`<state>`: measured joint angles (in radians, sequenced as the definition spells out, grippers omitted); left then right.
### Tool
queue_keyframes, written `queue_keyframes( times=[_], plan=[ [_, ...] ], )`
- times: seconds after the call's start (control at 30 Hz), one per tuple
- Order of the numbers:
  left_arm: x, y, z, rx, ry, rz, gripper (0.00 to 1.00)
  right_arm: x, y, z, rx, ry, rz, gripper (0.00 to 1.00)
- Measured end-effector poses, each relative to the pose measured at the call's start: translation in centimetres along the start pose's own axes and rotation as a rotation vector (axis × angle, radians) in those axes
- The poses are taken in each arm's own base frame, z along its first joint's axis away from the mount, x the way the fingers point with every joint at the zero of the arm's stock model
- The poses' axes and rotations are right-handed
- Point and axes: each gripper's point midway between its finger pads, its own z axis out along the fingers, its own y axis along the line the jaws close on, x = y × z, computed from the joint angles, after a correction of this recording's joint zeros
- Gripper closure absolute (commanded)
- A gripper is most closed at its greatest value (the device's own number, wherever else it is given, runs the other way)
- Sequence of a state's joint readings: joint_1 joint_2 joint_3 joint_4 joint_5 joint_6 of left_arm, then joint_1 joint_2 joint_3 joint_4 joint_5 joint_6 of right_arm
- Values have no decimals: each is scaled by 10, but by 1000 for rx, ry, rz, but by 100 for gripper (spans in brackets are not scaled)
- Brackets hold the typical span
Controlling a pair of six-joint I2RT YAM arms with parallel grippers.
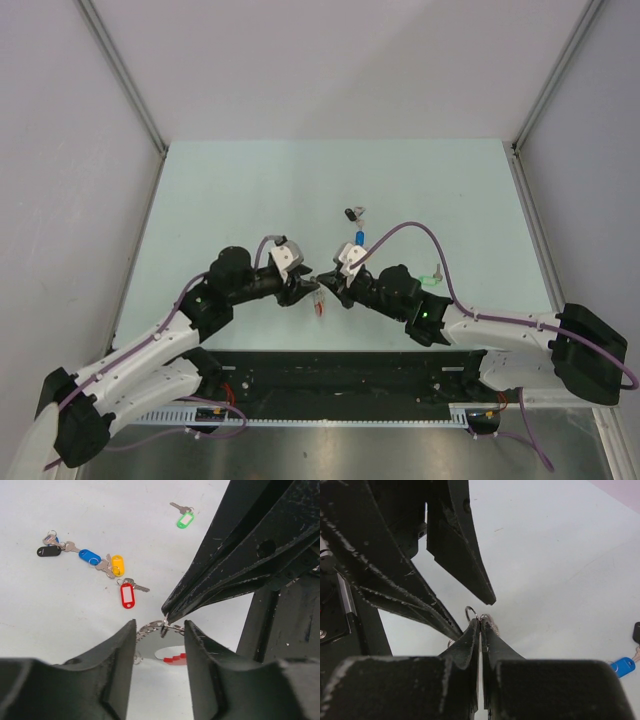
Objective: Put the keys on the keyring
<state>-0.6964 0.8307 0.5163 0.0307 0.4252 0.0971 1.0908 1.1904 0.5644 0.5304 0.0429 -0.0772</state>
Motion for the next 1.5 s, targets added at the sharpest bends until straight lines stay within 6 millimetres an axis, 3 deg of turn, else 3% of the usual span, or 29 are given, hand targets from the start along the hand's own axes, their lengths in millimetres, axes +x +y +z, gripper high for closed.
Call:
queue_keyframes(
  times=[0.1, 0.2, 0.3, 0.4, 0.63, 0.87, 1.33, 1.5],
  plan=[
    [3, 0, -1, 1, 12, 11, 74, 1, 2, 0, -15, 3, -8, 100],
    [5, 0, -1, 4, 20, 22, 79, 3, 3, -1, -24, 11, -14, 100],
    [7, -1, -1, 9, 26, 31, 78, 5, 3, -1, -31, 19, -23, 100],
    [7, -4, -1, 26, 28, 34, 71, 7, 5, -2, -42, 25, -28, 100],
    [7, -12, -5, 73, 26, 73, 72, 10, 8, -3, -61, 37, -29, 100],
    [3, -18, -15, 113, 8, 111, 66, 9, 11, -4, -81, 34, -37, 100],
    [9, -15, -10, 149, 43, 82, 80, 17, 10, -5, -81, 60, -57, 100],
    [11, -15, -9, 147, 49, 79, 72, 18, 10, -6, -83, 67, -58, 100]
  ],
)
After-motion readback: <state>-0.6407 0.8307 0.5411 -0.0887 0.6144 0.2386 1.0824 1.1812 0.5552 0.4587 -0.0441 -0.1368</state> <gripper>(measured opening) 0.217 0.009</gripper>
